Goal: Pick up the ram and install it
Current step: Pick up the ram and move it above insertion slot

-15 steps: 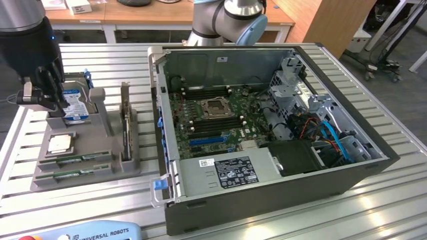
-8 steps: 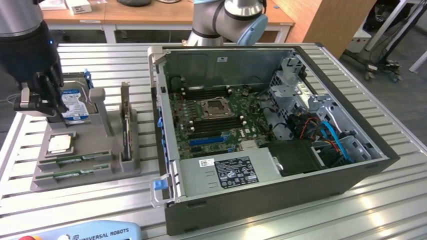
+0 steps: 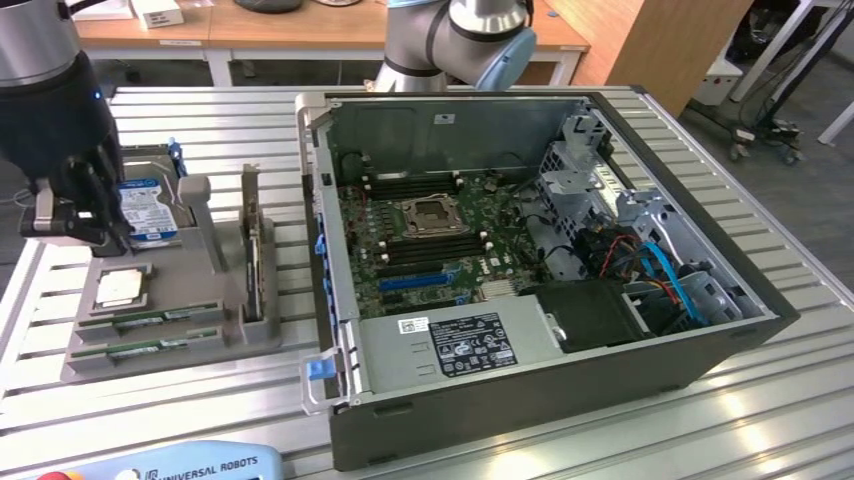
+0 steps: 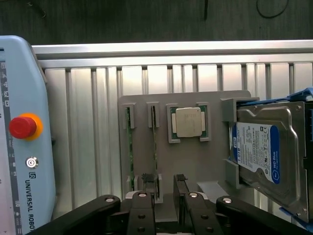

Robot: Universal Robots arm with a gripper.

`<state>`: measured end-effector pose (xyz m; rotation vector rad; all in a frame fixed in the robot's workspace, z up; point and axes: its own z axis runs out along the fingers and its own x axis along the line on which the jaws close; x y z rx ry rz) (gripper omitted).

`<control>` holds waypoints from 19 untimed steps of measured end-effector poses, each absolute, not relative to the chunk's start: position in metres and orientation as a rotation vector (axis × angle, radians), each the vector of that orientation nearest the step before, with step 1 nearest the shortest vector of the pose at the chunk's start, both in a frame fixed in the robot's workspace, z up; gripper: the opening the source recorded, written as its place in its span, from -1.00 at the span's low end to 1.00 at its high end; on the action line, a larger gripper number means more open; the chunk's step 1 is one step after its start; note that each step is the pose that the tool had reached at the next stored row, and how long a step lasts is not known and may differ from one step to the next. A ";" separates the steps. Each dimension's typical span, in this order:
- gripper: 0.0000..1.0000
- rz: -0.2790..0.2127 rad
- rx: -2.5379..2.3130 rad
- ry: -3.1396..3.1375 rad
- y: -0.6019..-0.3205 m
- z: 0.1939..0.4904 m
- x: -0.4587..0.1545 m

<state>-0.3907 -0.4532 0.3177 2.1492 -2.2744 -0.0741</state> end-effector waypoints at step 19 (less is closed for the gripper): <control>-0.40 -0.067 2.153 -2.278 -0.467 0.302 -0.391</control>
